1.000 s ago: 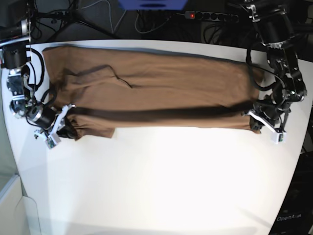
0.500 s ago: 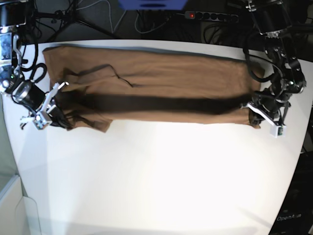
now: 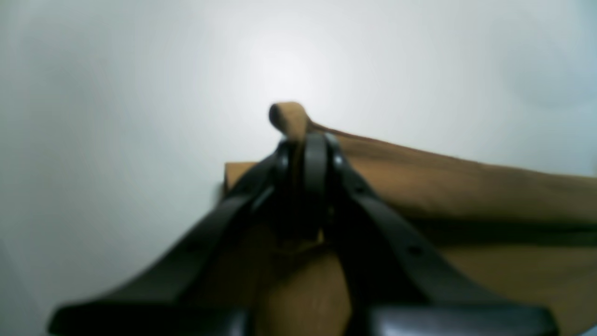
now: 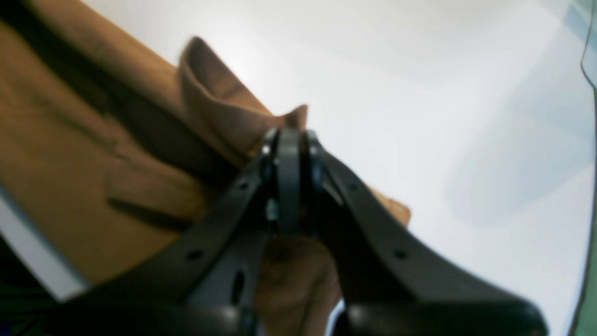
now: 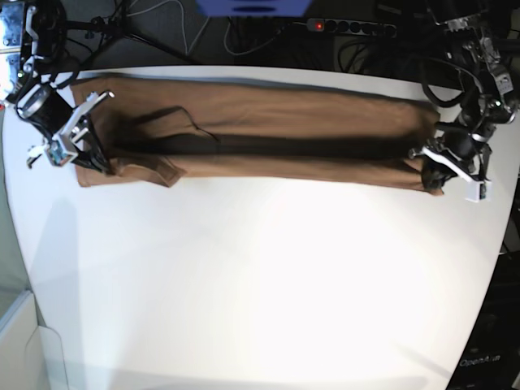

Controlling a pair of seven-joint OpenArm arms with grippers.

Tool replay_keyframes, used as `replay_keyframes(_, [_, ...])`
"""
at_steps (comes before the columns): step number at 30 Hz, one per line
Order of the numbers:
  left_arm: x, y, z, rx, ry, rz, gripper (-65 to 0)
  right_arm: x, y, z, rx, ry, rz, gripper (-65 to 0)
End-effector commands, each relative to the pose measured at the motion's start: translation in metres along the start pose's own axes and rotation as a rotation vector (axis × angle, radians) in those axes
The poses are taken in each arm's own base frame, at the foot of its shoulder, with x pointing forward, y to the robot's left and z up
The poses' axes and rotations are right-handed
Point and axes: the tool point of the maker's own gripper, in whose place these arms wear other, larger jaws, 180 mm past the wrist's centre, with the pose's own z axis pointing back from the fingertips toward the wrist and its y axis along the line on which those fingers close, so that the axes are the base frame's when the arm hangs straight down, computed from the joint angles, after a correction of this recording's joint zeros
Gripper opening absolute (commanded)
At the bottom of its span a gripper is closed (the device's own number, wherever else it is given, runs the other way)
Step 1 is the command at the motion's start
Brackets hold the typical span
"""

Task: Fold the T-shirt properly
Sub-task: 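Lift the grasped edge with both grippers and fold it over the shirt, then lower the folded edge onto the shirt with both grippers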

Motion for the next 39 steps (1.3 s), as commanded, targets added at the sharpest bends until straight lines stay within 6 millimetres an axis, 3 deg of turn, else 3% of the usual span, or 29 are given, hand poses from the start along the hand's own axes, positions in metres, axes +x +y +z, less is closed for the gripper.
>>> replay_keyframes(1, [0.018, 0.000, 0.004, -0.002, -0.061, -0.020, -62.2, 0.014, -0.004, 0.004, -0.008, -0.054, 0.011, -65.0])
replay_keyframes(11, [0.012, 0.003, 0.008, 0.005, -0.089, -0.018, -62.2, -0.004, 0.016, 0.013, -0.006, -0.095, -0.095, -65.0])
replay_keyframes(25, [0.010, 0.012, 0.001, 0.015, -0.077, 0.002, -62.2, -0.040, 0.013, 0.019, -0.076, -0.094, -0.229, -65.0])
replay_keyframes(32, [0.022, 0.010, 0.006, 0.011, -0.102, -0.025, -62.2, -0.048, 0.021, 0.029, -0.074, -0.097, -0.255, -65.0])
replay_keyframes(39, [0.013, 0.001, 0.020, 0.004, -0.089, -0.056, -62.2, -0.055, 0.021, 0.031, -0.080, -0.087, -0.269, -65.0])
